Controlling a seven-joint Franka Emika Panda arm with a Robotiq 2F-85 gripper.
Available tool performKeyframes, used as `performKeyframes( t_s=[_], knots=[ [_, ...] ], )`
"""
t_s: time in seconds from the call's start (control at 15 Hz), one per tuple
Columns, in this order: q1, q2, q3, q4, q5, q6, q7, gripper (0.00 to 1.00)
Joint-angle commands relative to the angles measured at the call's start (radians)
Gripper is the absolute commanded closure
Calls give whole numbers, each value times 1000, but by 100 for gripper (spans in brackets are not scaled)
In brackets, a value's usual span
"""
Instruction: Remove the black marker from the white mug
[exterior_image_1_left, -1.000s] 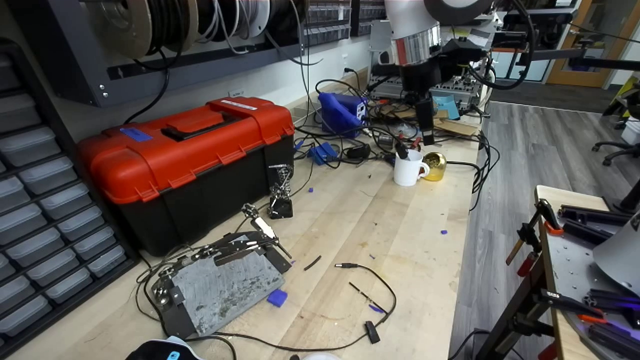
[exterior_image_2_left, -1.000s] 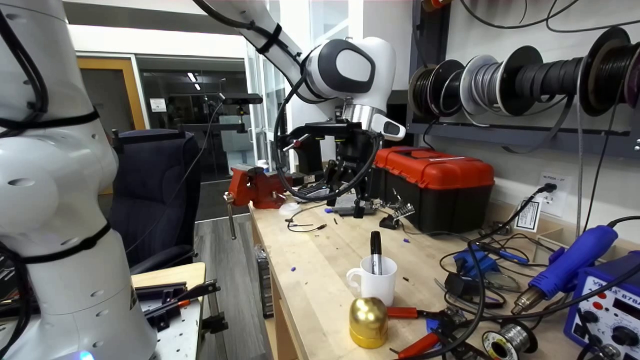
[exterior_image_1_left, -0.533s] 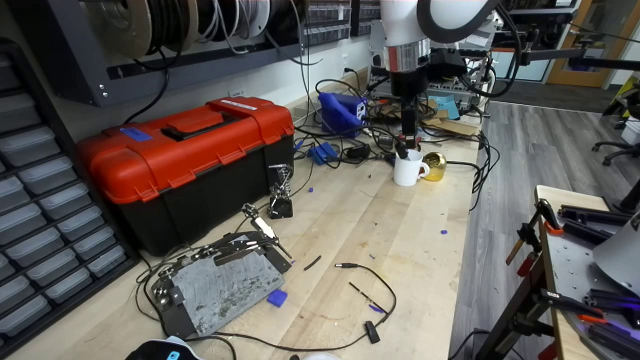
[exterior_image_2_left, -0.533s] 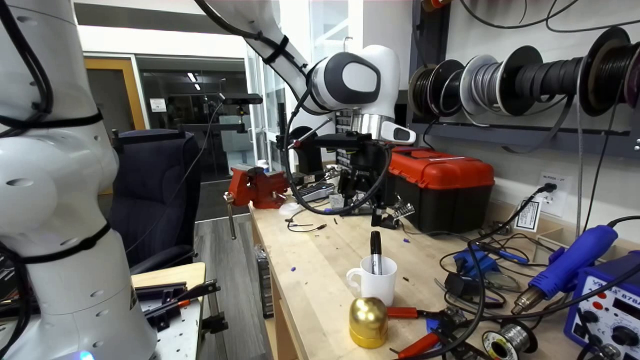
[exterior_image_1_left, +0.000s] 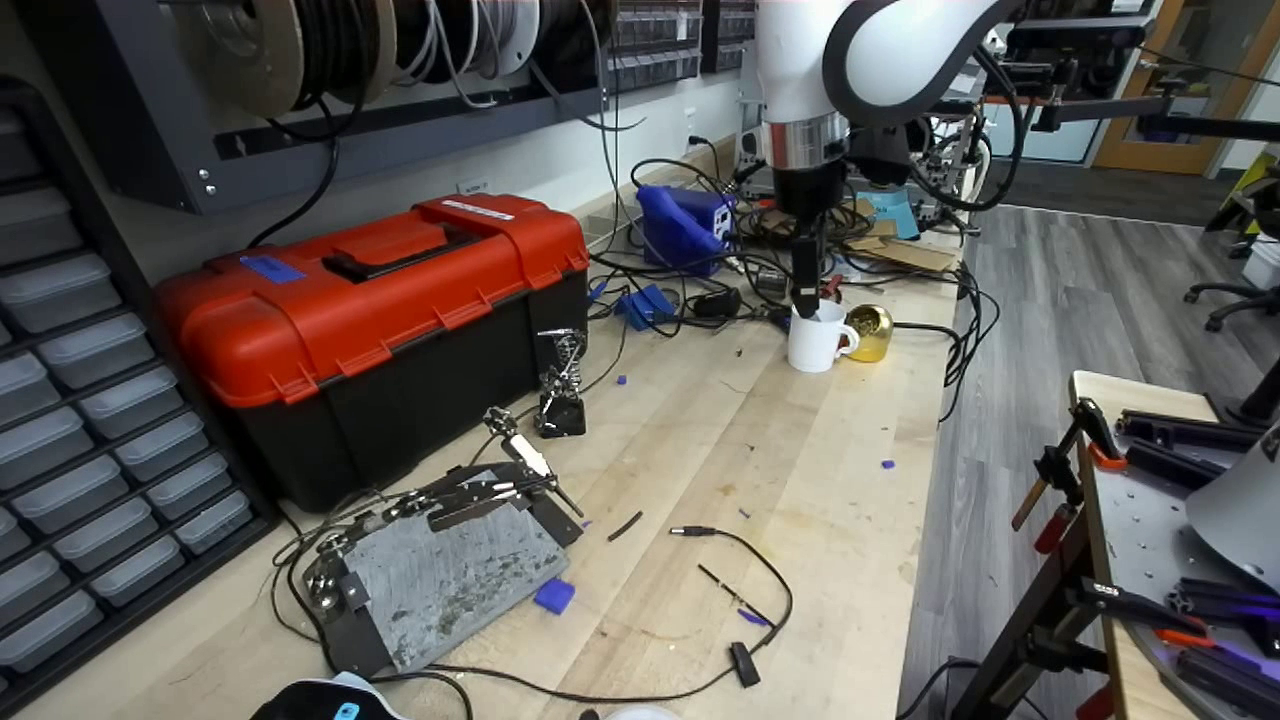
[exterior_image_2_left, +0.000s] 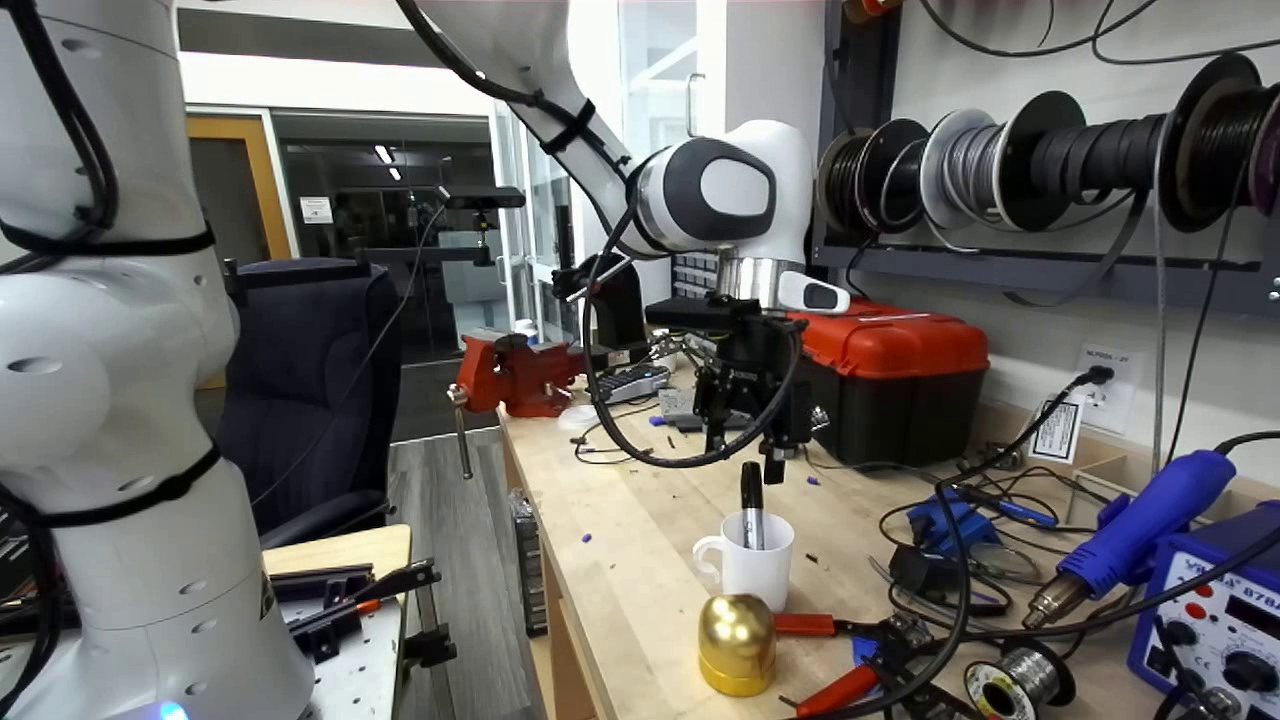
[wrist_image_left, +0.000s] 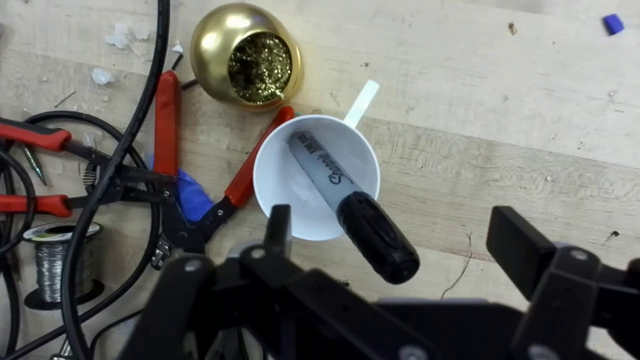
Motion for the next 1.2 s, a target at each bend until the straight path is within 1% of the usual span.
performKeyframes(
  t_s=[0.0,0.73,1.13],
  knots=[
    [-4,27,-2,18,-18,25,23,0],
    [-8,49,-9,24,-12,40,12,0],
    [-9,81,-6,61,-4,30,-1,0]
  ],
)
